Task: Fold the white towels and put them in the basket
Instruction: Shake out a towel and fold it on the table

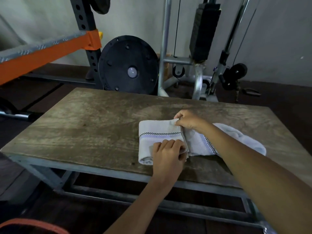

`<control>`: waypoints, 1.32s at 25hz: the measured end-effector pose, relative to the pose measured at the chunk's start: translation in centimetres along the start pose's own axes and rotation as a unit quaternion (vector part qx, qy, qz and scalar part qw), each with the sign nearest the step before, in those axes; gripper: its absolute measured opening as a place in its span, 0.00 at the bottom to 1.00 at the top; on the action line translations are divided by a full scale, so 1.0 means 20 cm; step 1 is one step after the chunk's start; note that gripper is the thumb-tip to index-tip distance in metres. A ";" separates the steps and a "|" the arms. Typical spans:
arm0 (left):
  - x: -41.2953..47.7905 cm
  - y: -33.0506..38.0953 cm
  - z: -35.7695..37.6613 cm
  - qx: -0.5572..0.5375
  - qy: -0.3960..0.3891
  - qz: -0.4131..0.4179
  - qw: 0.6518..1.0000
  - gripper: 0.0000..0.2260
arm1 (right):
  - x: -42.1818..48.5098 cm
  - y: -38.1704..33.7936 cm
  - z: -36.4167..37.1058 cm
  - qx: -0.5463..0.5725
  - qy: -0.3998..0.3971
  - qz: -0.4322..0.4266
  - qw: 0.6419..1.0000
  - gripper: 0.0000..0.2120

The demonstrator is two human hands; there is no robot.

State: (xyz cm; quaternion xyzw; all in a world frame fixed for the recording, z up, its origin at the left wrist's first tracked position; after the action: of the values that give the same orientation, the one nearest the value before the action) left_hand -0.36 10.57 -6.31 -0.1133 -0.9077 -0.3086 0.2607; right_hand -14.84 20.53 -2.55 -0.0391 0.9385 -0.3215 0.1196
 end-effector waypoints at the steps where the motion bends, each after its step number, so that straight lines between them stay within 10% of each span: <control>1: 0.00 0.00 0.00 0.005 -0.009 0.006 1.000 0.06 | -0.01 0.00 0.01 -0.010 0.006 -0.004 1.000 0.10; 8: 0.19 -0.21 -0.21 0.052 -0.008 -0.083 0.995 0.14 | -0.16 -0.12 0.06 -0.228 0.201 -0.133 0.943 0.19; 13: 0.24 -0.52 -0.18 0.096 -0.313 -0.101 0.940 0.23 | -0.24 -0.06 0.32 -0.320 -0.007 -0.083 0.944 0.32; 23: -0.07 -0.46 -0.56 0.345 -0.210 -0.155 0.901 0.30 | -0.50 -0.26 0.39 -0.399 0.109 -0.173 0.894 0.25; 33: -0.11 -0.51 -0.52 0.129 -0.267 -0.128 0.947 0.27 | -0.57 -0.27 0.57 -0.313 0.014 -0.096 0.945 0.34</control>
State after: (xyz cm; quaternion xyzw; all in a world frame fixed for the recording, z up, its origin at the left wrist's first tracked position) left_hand 2.00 -3.89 -5.69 -0.0399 -0.9829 -0.1785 -0.0204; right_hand -1.03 11.27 -5.71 -0.1596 0.9853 -0.0224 0.0570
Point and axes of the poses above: each hand's wrist, its own x-axis towards the middle knuckle, its own z-axis out of the palm, y = z × x, the point moved 2 cm from there along x, towards the middle knuckle, and after that the axes turned 6 degrees about -x, right-handed, at the moved point
